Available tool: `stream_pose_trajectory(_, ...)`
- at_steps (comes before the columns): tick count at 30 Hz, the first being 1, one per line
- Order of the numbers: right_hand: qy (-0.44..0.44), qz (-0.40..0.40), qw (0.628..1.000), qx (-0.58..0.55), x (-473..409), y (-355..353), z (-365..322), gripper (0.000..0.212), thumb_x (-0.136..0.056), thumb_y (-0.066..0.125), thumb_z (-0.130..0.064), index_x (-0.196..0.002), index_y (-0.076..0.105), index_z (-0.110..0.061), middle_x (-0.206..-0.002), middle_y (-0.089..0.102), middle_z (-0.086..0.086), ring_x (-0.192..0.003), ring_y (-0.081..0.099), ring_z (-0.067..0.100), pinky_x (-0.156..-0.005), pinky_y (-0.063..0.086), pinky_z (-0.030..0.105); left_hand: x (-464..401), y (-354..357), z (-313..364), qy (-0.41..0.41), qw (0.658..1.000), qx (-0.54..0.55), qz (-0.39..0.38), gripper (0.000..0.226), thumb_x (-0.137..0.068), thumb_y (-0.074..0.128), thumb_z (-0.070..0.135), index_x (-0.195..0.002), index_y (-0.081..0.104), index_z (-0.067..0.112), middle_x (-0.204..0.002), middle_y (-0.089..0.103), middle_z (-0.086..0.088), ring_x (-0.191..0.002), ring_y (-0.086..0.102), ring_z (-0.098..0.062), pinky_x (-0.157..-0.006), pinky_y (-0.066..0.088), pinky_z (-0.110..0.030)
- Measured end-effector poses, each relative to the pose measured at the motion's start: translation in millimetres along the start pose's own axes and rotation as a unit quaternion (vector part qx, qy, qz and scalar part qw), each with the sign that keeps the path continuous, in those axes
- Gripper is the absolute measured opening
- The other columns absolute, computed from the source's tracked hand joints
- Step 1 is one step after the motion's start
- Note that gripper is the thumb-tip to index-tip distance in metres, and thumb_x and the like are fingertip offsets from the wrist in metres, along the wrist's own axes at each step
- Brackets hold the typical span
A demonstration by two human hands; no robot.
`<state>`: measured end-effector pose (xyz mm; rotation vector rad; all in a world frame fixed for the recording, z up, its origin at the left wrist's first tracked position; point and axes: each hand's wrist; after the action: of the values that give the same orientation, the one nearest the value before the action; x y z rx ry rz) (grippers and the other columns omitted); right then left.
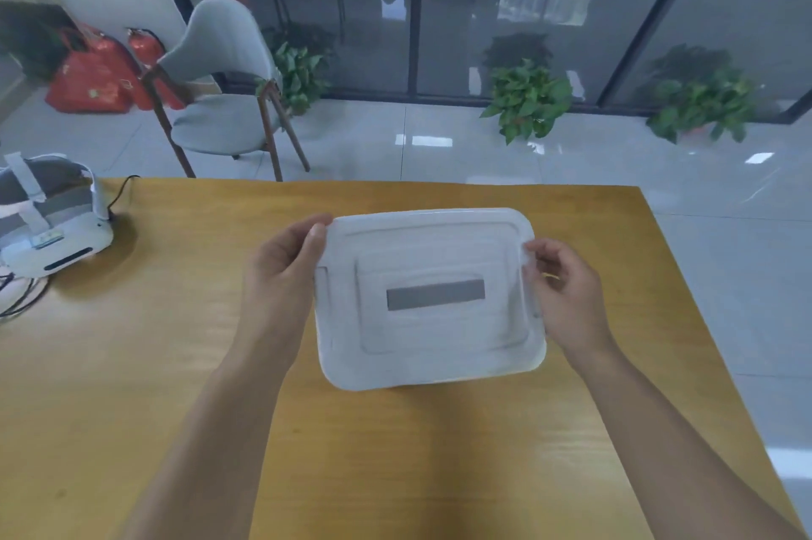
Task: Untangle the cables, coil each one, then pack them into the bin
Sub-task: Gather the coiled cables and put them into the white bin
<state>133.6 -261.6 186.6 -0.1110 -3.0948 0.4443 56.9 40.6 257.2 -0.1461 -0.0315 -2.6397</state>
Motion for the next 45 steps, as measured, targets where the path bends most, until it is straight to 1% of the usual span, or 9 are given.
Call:
stream_pose_trajectory(3,0.029,0.003,0.999,0.021,-6,-8,15,0.023,-0.098,0.067,-0.008,-0.109,0.073,-0.027,-0.107,0.072,-0.007,-0.098,0.065,0.014,-0.066,0.056,0.018,-11,11,-27,-0.011,0.999,-0.018,-0.044,0.028,-0.103,0.063,0.019,-0.13,0.068,0.026,-0.123,0.074,0.012,-0.113,0.068,-0.004,-0.095,0.052,-0.025)
stream_pose_trajectory(10,0.04,-0.022,0.994,0.096,-17,-9,41,0.032,-0.101,0.066,-0.019,-0.129,0.071,-0.033,-0.119,0.069,-0.016,-0.103,0.062,-0.002,-0.085,0.052,0.015,-34,26,-89,0.018,0.96,-0.26,-0.104,0.044,-0.102,0.056,0.003,-0.138,0.062,0.028,-0.165,0.029,0.015,-0.145,0.03,0.006,-0.108,0.032,-0.01)
stream_pose_trajectory(15,0.017,-0.064,0.982,0.176,-18,-2,62,0.042,-0.1,0.067,-0.021,-0.14,0.064,-0.032,-0.13,0.06,-0.018,-0.122,0.056,0.013,-0.105,0.049,0.043,-35,31,-113,0.018,0.94,-0.316,-0.127,0.042,-0.106,0.049,0.005,-0.141,0.058,0.025,-0.169,0.02,0.007,-0.107,0.036,0.038,-0.092,0.025,0.006)
stream_pose_trajectory(18,0.007,-0.059,0.979,0.197,-15,0,68,0.041,-0.101,0.064,-0.025,-0.141,0.062,-0.032,-0.132,0.06,-0.017,-0.128,0.046,0.012,-0.107,0.044,0.042,-32,31,-118,0.022,0.94,-0.319,-0.118,0.041,-0.107,0.046,0.007,-0.145,0.055,0.021,-0.168,0.02,0.007,-0.085,0.037,0.041,-0.081,0.023,0.011)
stream_pose_trajectory(23,-0.015,-0.047,0.978,0.203,0,3,73,0.04,-0.102,0.063,-0.023,-0.142,0.061,-0.031,-0.142,0.054,-0.014,-0.133,0.037,0.002,-0.114,0.033,0.03,-26,23,-130,0.019,0.946,-0.31,-0.09,0.054,-0.108,0.046,0.016,-0.158,0.033,0.029,-0.167,0.028,0.014,-0.15,0.026,0.0,-0.12,0.024,-0.019)
stream_pose_trajectory(26,0.006,-0.053,0.982,0.179,5,2,76,0.04,-0.104,0.062,-0.025,-0.142,0.06,-0.034,-0.149,0.046,-0.013,-0.143,0.035,0.002,-0.116,0.029,0.025,-20,22,-136,0.021,0.949,-0.303,-0.08,0.052,-0.109,0.047,0.019,-0.158,0.034,0.028,-0.166,0.028,0.016,-0.153,0.023,-0.004,-0.117,0.021,-0.01)
stream_pose_trajectory(31,0.062,-0.068,0.993,0.068,8,5,71,0.042,-0.105,0.061,-0.026,-0.146,0.054,-0.036,-0.147,0.05,-0.03,-0.136,0.041,-0.015,-0.111,0.035,0.016,-23,20,-140,-0.017,0.957,-0.287,-0.049,0.048,-0.107,0.05,0.029,-0.153,0.04,0.041,-0.142,0.057,-0.002,-0.129,0.053,-0.024,-0.109,0.045,-0.045)
stream_pose_trajectory(36,0.12,-0.034,0.992,0.024,11,4,67,0.063,-0.1,0.069,-0.036,-0.156,0.04,-0.039,-0.146,0.051,-0.024,-0.137,0.048,-0.003,-0.114,0.041,0.029,-14,22,-136,-0.062,0.967,-0.246,-0.022,0.066,-0.101,0.062,0.039,-0.159,0.031,0.036,-0.127,0.062,0.019,-0.106,0.059,0.009,-0.095,0.046,-0.031)
stream_pose_trajectory(45,0.053,-0.014,0.996,0.076,31,1,69,0.067,-0.097,0.072,-0.026,-0.156,0.041,-0.035,-0.149,0.052,-0.023,-0.132,0.05,-0.004,-0.101,0.039,0.011,19,10,-147,-0.044,0.972,-0.228,-0.028,0.082,-0.095,0.073,0.028,-0.162,0.025,0.035,-0.154,0.046,0.017,-0.138,0.045,0.001,-0.113,0.043,-0.035)
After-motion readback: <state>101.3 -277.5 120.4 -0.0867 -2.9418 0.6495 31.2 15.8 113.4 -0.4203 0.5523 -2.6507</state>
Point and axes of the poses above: each hand's wrist, its own x-axis away from the middle knuckle, its own y-axis out of the palm, z = x × y
